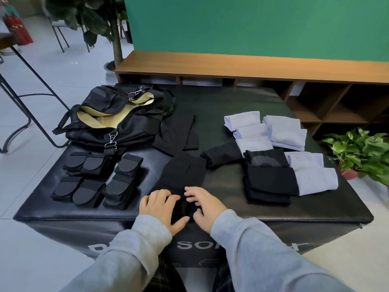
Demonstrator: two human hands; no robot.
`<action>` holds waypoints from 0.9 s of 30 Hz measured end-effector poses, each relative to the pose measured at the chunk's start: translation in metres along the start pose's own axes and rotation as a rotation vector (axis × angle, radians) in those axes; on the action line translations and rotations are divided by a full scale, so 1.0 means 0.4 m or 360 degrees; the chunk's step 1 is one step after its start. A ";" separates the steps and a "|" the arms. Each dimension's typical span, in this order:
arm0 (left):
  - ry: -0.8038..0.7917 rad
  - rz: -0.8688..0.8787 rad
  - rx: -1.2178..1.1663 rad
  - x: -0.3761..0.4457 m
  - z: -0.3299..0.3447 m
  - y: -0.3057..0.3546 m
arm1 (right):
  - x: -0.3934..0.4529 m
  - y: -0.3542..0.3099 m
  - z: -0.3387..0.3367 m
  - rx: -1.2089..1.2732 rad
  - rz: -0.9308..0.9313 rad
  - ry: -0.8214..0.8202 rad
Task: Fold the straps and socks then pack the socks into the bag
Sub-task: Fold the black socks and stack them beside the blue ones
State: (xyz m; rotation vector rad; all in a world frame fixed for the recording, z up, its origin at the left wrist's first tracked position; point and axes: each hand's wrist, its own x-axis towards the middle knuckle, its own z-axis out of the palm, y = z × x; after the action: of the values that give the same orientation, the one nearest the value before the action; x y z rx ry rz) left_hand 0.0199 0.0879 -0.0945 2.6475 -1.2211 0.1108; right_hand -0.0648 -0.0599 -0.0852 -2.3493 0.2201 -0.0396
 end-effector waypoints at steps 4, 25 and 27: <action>-0.0063 -0.0100 0.0035 0.003 -0.014 -0.005 | 0.030 0.011 -0.044 -0.0383 0.0005 0.0021; 0.0000 -0.0223 -0.0067 0.028 -0.014 -0.050 | -0.013 -0.036 -0.070 -0.0660 0.0263 -0.0229; -0.0118 -0.0314 -0.0105 0.021 0.006 -0.046 | -0.003 -0.035 -0.077 -0.0680 0.0140 -0.0129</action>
State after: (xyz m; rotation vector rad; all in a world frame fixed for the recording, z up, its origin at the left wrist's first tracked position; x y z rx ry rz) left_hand 0.0392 0.0925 -0.0985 2.7175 -0.9591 -0.0595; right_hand -0.0669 -0.0714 -0.0534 -2.7555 0.3170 0.1605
